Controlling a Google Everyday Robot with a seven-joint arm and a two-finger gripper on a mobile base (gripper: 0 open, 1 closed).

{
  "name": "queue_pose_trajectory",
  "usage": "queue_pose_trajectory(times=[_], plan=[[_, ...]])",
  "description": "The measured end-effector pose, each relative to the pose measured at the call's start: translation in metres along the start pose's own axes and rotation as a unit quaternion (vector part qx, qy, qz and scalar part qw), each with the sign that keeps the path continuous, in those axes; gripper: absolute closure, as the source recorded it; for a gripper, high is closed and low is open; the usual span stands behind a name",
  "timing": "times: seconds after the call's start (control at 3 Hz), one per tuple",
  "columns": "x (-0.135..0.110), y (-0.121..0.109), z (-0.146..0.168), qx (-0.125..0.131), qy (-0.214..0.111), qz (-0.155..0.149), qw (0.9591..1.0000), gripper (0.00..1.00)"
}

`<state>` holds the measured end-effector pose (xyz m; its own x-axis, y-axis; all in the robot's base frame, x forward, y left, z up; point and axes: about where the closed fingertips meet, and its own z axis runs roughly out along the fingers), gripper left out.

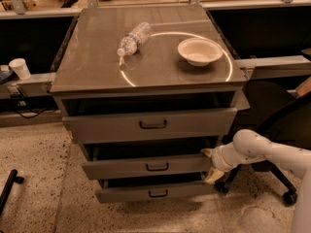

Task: Open middle drawer

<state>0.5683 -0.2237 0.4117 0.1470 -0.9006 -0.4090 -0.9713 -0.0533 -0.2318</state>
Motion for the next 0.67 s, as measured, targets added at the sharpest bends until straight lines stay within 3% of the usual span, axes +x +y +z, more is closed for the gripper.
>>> queue_pose_trajectory(times=[0.33,0.67], plan=[[-0.0046,0.0198,-0.0183,-0.001,0.004,-0.003,1.0000,0.33],[-0.0104,0.0297,-0.0282,0.001,0.004,-0.003,1.0000,0.06]])
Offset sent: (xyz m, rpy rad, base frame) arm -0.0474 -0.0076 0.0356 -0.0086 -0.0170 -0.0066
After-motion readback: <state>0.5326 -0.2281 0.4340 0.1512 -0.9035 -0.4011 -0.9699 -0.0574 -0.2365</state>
